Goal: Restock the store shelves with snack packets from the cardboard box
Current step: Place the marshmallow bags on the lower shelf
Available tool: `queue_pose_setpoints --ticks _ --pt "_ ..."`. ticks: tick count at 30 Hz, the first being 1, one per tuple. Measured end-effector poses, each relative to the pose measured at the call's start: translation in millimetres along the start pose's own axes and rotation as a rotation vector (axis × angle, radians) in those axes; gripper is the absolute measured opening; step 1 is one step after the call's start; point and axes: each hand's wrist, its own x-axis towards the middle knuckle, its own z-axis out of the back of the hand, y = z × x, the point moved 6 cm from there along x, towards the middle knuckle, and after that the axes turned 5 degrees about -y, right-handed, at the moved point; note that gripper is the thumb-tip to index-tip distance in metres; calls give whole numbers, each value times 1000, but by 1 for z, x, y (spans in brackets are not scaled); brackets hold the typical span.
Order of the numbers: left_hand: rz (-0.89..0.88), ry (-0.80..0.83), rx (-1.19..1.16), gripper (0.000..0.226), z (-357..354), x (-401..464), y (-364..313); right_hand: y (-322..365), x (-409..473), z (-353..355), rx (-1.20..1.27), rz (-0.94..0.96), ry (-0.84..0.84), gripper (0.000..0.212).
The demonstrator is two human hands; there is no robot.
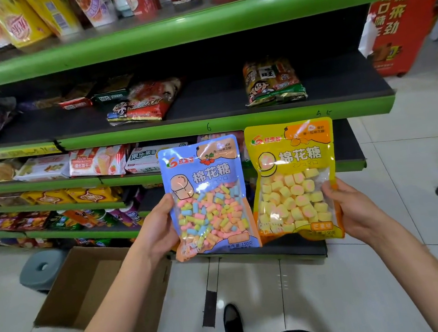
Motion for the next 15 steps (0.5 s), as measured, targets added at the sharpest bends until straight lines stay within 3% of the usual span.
queue_pose_setpoints --ticks 15 --pt "-23 29 -43 48 -12 -5 -6 -2 4 -2 13 -33 8 28"
